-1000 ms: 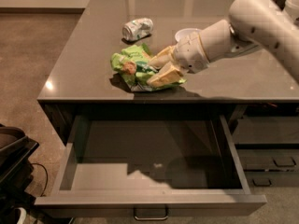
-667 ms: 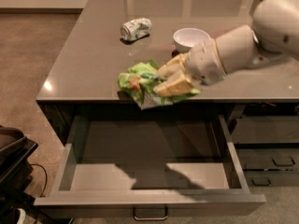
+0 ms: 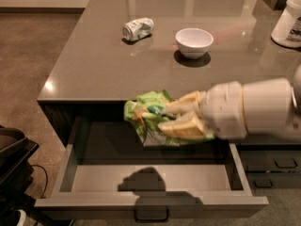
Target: Place green rice chip bag into top drawer
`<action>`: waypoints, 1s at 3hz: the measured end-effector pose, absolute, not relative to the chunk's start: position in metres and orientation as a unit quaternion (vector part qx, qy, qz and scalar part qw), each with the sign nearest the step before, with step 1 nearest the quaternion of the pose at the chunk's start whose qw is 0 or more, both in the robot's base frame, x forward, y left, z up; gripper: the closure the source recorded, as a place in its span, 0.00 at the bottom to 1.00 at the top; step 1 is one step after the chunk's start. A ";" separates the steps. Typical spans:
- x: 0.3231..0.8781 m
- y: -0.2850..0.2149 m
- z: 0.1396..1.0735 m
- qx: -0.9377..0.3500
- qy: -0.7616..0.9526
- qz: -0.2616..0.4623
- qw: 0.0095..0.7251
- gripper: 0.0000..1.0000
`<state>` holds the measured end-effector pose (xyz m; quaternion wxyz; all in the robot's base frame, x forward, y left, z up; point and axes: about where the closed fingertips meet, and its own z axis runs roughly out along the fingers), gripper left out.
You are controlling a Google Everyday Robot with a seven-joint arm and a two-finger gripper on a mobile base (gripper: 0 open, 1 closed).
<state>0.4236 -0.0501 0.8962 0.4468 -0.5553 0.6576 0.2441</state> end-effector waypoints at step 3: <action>0.423 -0.083 0.771 -0.461 0.719 0.274 0.443 1.00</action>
Offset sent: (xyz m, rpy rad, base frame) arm -0.0073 -0.0474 -0.1456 0.1117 0.1439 -0.2220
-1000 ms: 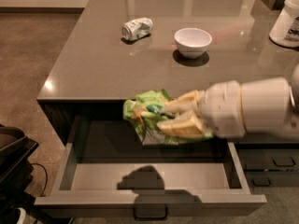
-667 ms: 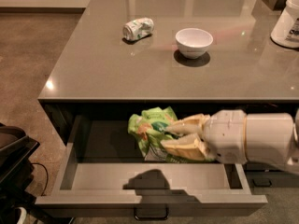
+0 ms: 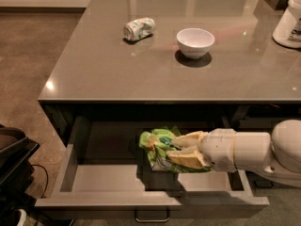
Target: Place green rice chip bag into top drawer
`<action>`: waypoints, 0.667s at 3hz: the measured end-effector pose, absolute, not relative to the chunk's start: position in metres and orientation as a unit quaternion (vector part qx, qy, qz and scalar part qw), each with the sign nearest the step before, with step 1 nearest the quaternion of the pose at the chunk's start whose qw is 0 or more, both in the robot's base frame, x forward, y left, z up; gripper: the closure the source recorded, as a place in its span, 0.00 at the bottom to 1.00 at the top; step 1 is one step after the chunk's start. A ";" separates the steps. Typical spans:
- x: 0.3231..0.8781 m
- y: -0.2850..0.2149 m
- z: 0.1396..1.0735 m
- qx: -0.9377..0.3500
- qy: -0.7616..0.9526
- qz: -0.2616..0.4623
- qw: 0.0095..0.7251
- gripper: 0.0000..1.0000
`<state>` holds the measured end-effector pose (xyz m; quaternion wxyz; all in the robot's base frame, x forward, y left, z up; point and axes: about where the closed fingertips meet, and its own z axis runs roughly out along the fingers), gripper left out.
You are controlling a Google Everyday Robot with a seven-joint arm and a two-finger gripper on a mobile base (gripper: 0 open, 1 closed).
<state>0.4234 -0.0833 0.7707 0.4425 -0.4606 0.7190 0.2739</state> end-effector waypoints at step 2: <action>0.440 -0.077 0.729 -0.465 0.730 0.287 0.411 0.81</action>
Offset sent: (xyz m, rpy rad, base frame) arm 0.0142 0.0028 -0.0357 -0.0165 0.0549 0.0135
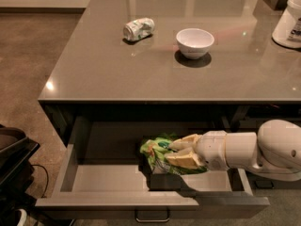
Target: Place green rice chip bag into top drawer
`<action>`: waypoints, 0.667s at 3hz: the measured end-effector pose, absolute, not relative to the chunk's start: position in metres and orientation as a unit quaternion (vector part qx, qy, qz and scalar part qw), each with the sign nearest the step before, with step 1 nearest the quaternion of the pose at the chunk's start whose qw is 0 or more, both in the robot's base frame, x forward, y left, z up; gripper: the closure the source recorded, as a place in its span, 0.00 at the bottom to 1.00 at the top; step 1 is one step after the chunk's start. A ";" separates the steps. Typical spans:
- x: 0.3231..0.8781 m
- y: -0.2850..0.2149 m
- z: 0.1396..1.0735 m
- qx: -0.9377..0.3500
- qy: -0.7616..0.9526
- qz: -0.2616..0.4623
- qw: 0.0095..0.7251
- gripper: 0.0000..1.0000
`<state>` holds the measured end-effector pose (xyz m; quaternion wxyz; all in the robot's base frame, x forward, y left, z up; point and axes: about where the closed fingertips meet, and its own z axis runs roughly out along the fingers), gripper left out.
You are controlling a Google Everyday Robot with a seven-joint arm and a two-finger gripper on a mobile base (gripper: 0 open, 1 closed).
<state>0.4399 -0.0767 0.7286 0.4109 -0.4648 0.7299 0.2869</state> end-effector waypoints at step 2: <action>0.440 -0.077 0.729 -0.465 0.730 0.287 0.411 0.36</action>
Offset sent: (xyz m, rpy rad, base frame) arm 0.0000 0.0000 0.0000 0.0000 0.0000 0.0000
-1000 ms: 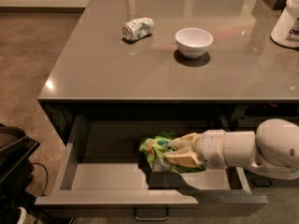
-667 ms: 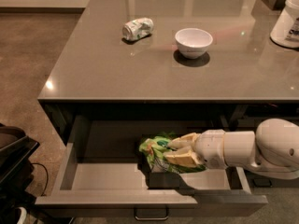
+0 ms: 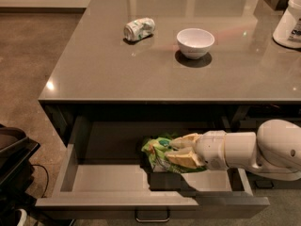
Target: Place green rice chip bag into top drawer
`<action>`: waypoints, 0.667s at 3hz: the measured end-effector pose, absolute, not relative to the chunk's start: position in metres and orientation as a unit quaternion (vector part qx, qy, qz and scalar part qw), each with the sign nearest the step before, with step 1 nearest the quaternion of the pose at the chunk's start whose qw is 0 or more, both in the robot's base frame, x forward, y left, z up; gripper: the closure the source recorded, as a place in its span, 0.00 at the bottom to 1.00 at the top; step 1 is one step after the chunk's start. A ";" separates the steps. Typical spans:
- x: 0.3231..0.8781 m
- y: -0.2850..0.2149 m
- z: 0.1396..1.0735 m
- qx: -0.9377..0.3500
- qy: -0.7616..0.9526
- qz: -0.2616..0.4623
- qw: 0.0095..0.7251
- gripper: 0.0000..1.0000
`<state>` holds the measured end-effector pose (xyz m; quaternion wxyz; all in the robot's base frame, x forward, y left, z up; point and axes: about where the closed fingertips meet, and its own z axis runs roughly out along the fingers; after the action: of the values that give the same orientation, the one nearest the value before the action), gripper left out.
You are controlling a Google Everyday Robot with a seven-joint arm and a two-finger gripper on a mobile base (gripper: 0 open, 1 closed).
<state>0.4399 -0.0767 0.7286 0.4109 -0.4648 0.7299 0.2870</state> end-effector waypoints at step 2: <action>0.440 -0.077 0.729 -0.465 0.730 0.287 0.411 0.00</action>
Offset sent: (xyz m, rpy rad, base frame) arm 0.0000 0.0000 0.0000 0.0000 0.0000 0.0001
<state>0.4399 -0.0766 0.7286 0.4109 -0.4649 0.7299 0.2870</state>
